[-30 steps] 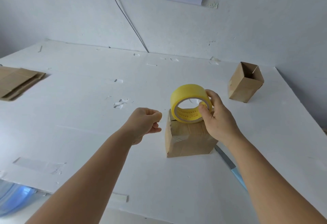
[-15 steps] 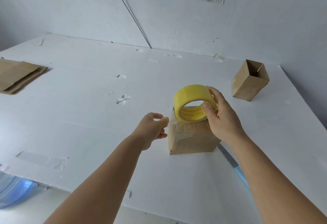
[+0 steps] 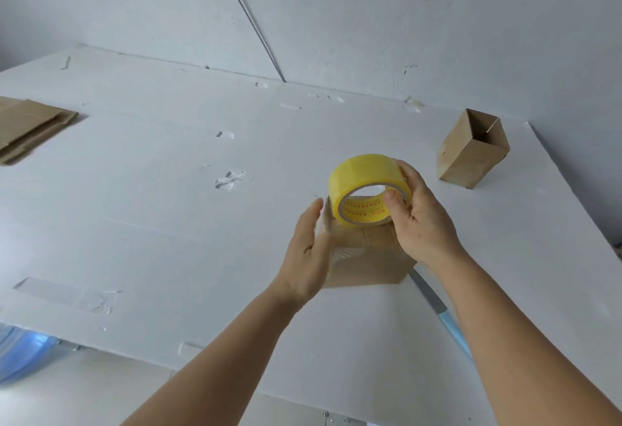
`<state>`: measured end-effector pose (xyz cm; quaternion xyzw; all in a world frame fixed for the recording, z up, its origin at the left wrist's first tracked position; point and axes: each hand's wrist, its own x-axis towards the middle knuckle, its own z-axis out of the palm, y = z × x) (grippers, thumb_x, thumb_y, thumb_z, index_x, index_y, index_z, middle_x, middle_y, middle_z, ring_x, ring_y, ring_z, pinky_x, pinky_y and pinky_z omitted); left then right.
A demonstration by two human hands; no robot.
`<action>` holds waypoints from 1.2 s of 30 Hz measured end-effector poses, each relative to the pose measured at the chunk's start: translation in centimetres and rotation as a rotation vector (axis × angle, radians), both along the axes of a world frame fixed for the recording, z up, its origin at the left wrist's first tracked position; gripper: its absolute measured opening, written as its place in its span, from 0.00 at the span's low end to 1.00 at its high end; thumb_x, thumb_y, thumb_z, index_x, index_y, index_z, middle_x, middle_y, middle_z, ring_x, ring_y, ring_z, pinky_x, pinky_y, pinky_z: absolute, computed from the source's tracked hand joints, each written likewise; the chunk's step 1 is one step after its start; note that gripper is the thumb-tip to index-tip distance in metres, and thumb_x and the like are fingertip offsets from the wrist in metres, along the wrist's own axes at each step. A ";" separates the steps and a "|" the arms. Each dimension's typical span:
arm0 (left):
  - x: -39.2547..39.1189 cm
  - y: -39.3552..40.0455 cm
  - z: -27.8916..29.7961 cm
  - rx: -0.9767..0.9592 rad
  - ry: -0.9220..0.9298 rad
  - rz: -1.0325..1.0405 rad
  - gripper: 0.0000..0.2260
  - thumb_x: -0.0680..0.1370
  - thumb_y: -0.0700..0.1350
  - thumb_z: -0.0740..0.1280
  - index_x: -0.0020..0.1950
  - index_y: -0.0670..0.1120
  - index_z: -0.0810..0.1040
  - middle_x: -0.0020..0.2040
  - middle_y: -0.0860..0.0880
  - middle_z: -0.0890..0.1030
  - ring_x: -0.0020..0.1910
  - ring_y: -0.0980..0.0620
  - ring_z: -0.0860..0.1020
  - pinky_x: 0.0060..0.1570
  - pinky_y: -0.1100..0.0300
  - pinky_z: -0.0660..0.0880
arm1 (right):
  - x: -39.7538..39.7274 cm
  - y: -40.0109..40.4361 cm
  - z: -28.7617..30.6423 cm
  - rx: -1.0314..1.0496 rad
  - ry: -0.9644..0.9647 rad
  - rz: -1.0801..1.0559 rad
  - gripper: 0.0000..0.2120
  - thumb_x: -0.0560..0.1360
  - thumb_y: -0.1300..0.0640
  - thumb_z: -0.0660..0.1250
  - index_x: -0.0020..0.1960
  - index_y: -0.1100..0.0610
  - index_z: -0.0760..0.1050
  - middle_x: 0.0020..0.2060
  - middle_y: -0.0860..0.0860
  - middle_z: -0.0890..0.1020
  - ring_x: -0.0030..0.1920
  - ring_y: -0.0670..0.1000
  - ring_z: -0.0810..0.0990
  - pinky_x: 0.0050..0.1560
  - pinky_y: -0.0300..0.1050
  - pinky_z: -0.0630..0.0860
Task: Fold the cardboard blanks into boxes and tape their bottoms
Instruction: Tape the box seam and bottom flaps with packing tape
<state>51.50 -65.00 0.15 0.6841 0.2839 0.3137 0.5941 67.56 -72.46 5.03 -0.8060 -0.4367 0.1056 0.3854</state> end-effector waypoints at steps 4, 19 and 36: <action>1.5 -1.5 -1.2 0.170 -0.141 -0.111 0.29 0.78 0.51 0.62 0.77 0.51 0.55 0.75 0.52 0.62 0.75 0.54 0.59 0.72 0.52 0.60 | 0.0 0.0 -0.1 -0.019 -0.010 -0.014 0.22 0.80 0.45 0.55 0.73 0.41 0.58 0.66 0.44 0.73 0.63 0.50 0.74 0.55 0.45 0.69; 0.8 0.6 0.0 0.005 0.397 -0.207 0.22 0.79 0.56 0.61 0.69 0.47 0.65 0.61 0.51 0.76 0.62 0.50 0.73 0.58 0.58 0.69 | -0.9 0.0 0.6 -0.090 -0.040 -0.052 0.21 0.81 0.44 0.52 0.73 0.45 0.58 0.58 0.49 0.79 0.58 0.56 0.76 0.50 0.45 0.67; 3.0 5.1 -0.6 0.252 0.280 -0.266 0.44 0.60 0.61 0.78 0.71 0.60 0.61 0.69 0.53 0.65 0.68 0.55 0.66 0.67 0.55 0.67 | 2.3 -0.9 1.9 0.103 0.366 0.081 0.09 0.75 0.57 0.68 0.54 0.50 0.74 0.47 0.45 0.80 0.46 0.46 0.79 0.51 0.43 0.75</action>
